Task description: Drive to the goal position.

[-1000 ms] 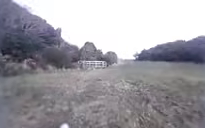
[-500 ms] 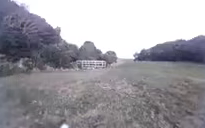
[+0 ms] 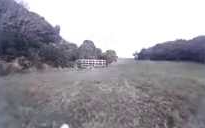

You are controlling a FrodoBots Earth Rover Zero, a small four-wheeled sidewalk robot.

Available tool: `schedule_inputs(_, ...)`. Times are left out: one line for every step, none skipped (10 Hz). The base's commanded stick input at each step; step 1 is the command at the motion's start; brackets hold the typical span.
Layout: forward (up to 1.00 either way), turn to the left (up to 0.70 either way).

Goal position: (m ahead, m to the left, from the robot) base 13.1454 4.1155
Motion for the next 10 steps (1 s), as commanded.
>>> schedule_inputs(0.7, -0.16)
schedule_inputs(0.7, -0.16)
schedule_inputs(0.7, 0.0)
schedule_inputs(0.7, 0.0)
schedule_inputs(0.7, 0.0)
schedule_inputs(0.7, -0.08)
schedule_inputs(0.7, -0.16)
schedule_inputs(0.7, -0.17)
schedule_inputs(0.7, -0.18)
schedule_inputs(0.7, -0.19)
